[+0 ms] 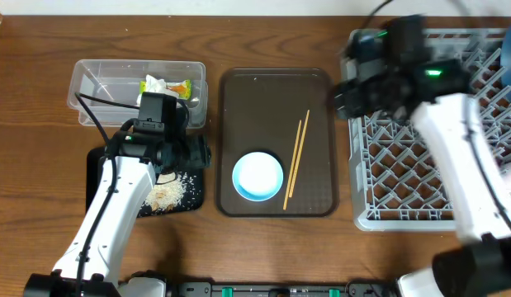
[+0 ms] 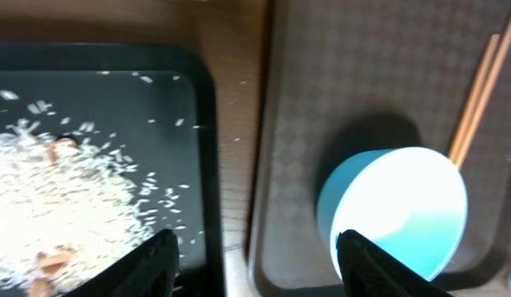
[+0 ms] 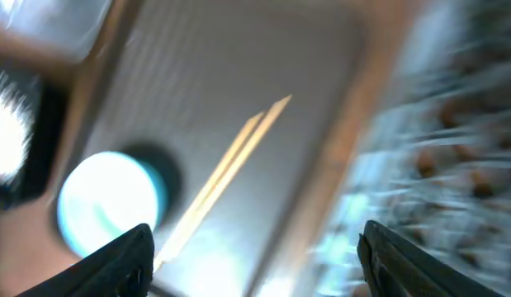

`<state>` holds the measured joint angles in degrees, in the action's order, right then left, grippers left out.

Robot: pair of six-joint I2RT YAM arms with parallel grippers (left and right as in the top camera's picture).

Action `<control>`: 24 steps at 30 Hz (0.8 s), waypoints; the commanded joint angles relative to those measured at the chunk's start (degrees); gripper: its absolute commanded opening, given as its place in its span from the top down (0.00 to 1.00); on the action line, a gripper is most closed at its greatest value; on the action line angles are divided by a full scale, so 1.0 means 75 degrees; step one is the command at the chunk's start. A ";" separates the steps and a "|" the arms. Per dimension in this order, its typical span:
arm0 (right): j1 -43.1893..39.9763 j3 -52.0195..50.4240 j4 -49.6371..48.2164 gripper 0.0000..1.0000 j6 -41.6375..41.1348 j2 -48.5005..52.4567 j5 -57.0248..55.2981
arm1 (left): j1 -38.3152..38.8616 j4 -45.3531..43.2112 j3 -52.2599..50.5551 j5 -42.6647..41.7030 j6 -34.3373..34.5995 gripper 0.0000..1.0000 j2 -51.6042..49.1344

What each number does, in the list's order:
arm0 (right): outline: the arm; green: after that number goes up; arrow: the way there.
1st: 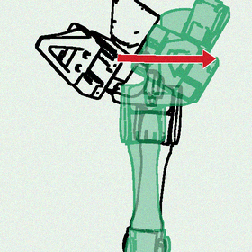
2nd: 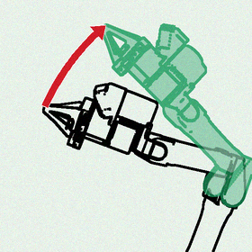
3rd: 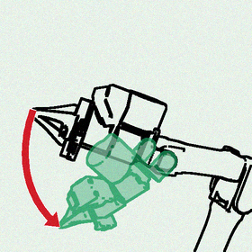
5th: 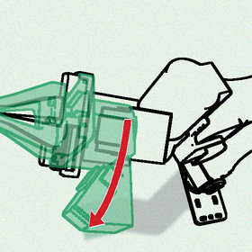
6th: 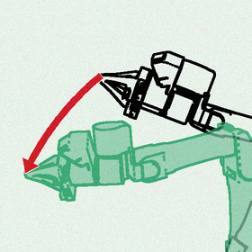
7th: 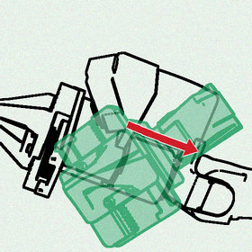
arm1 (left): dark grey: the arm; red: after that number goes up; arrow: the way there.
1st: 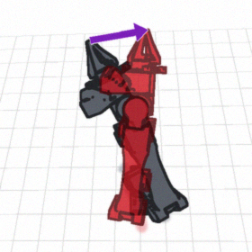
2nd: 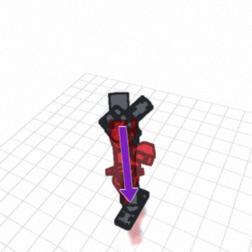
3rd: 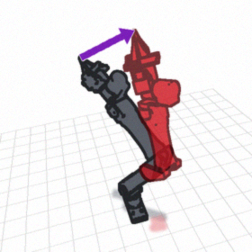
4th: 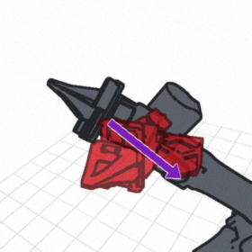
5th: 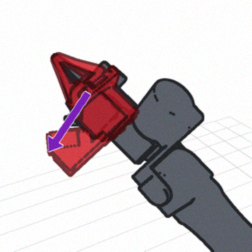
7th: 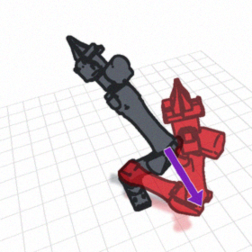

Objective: Sort waste into correct bins and load items into the dishwasher rack
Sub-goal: 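Reach the right gripper to the white bowl and grasp its rim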

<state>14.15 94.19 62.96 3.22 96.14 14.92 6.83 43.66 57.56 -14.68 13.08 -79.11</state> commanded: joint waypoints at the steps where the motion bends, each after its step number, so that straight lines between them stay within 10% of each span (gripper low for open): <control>1: 0.0775 -0.0420 0.0073 0.23 -0.0344 0.0562 0.0647 | -0.0038 0.0093 0.0041 0.0586 0.0015 0.35 0.0012; 16: 0.2672 -0.1454 -0.0717 0.32 -0.1408 0.2328 0.0044 | -0.0038 0.0146 0.0041 0.0627 0.0038 0.35 0.0012; 24: 0.2888 -0.1480 -0.1040 0.92 -0.1874 0.2900 -0.0195 | -0.0038 0.0163 0.0041 0.0624 0.0038 0.35 0.0012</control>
<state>35.09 83.40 55.53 -8.10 117.25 15.46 6.83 44.62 57.56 -10.94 13.28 -79.11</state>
